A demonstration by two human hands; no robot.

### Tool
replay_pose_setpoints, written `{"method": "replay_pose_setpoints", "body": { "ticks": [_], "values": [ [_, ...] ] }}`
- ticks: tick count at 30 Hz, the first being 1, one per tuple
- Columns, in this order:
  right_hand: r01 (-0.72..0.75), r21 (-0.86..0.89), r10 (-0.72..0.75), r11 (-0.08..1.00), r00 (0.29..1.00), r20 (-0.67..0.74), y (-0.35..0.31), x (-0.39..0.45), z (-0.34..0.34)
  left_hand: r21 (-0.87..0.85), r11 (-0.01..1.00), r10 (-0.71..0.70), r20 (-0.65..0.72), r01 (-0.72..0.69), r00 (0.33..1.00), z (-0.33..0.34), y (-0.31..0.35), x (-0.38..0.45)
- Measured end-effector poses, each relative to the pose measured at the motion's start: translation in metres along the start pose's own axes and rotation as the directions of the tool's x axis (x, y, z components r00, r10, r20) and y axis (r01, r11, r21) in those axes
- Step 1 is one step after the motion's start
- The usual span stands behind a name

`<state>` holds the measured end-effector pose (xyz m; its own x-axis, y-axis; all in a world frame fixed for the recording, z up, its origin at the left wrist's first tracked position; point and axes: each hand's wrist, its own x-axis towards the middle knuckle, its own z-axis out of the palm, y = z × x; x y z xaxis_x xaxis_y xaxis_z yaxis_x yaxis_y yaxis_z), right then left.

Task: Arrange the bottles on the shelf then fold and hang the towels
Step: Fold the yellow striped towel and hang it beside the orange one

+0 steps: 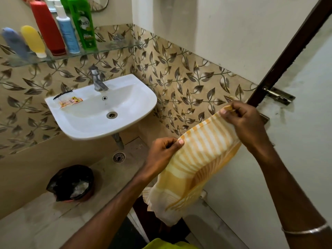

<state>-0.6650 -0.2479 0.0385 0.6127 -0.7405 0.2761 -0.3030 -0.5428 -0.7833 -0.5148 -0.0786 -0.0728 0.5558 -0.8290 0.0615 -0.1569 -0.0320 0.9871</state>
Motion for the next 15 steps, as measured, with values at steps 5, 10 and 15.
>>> {"method": "replay_pose_setpoints", "body": {
  "ticks": [5, 10, 15],
  "values": [
    [0.044, -0.018, -0.026, 0.999, 0.819, 0.574, -0.005, -0.015, 0.024, 0.084, 0.991, 0.105, 0.044, -0.108, 0.994, 0.001, 0.012, 0.004],
    [-0.013, -0.006, 0.014, 1.0, 0.73, 0.683, -0.002, -0.017, 0.032, 0.168, 0.961, 0.188, 0.18, -0.219, 0.966, -0.009, 0.023, 0.003],
    [0.06, -0.059, 0.003, 0.996, 0.678, 0.735, -0.015, -0.016, 0.03, 0.164, 0.951, 0.22, 0.232, -0.262, 0.947, -0.015, 0.028, -0.004]
  ]
}}
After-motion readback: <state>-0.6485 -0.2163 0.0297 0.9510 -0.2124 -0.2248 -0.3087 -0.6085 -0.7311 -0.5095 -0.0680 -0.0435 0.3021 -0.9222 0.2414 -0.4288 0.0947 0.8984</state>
